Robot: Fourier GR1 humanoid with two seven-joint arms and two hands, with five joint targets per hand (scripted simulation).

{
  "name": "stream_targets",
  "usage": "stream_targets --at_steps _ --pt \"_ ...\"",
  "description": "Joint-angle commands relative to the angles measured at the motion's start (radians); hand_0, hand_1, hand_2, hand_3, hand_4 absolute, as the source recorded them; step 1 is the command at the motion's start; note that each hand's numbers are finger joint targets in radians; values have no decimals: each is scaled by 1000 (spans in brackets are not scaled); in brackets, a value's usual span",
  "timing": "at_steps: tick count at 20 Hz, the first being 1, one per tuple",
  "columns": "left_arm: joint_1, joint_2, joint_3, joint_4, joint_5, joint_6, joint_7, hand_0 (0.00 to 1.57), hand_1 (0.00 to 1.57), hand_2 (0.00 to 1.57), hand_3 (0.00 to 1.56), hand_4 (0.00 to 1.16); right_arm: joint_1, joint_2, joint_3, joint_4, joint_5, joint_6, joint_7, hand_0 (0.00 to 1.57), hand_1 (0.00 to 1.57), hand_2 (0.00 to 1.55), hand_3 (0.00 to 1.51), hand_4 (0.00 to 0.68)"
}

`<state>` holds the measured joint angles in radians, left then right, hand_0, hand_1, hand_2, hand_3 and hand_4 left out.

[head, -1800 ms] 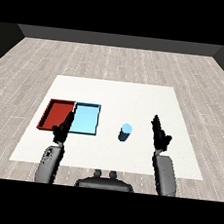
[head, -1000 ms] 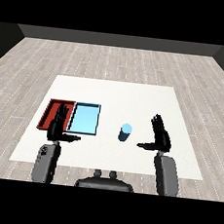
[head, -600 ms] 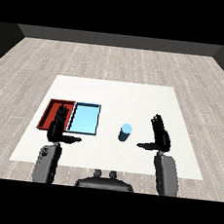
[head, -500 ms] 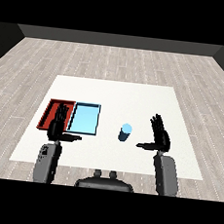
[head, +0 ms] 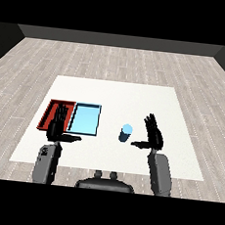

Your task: Pick the blue can and put it in the blue box

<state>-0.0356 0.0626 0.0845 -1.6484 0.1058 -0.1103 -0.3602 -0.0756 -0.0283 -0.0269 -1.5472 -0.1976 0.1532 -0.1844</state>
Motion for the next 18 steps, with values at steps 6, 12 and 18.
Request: stream_targets --at_steps 6,12,18 --pt "3 24 45 67 30 -35 -56 0 0 0 0 0 -51 28 117 77 -69 -142 3 0 0 0 0 0" --pt "-25 0 8 38 -6 12 -17 0 0 0 0 0 -51 20 49 171 -77 -62 -57 0 0 0 0 0" --pt "49 23 35 -8 48 -53 -34 0 0 0 0 0 -71 5 60 254 -119 -40 -99 0 0 0 0 0"
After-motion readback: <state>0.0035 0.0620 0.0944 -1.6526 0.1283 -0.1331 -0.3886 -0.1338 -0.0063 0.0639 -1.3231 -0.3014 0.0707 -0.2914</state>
